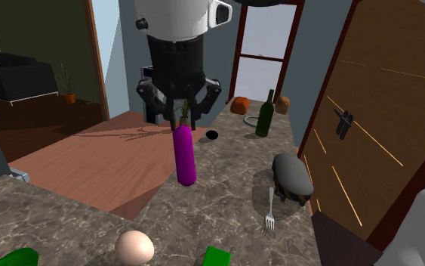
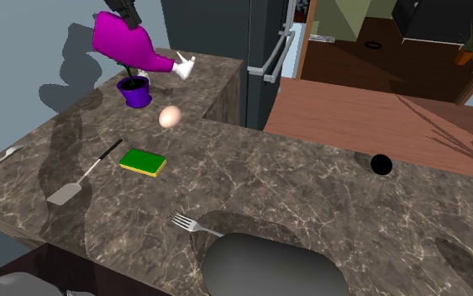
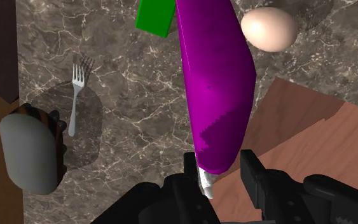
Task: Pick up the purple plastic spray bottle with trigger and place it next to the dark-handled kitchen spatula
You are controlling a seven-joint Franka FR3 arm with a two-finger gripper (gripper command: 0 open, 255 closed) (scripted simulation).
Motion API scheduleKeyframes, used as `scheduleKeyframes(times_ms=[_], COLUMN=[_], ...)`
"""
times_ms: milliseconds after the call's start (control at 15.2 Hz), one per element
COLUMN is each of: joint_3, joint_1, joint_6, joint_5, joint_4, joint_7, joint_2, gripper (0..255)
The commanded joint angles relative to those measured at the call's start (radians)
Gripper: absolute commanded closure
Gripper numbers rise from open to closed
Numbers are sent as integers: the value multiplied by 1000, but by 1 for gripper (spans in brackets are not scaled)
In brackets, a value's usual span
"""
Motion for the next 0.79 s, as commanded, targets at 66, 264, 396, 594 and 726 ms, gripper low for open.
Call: scheduleKeyframes(times_ms=[66,264,396,594,726], joint_3=[49,89,107,121,119], joint_1=[54,125,186,296,384], joint_6=[-38,-97,-140,-213,-267], joint_5=[-42,-96,-138,-208,-257], joint_4=[56,142,210,331,429], joint_7=[98,189,246,325,367], joint_2=[69,154,219,324,399], gripper=[255,255,255,255,255])
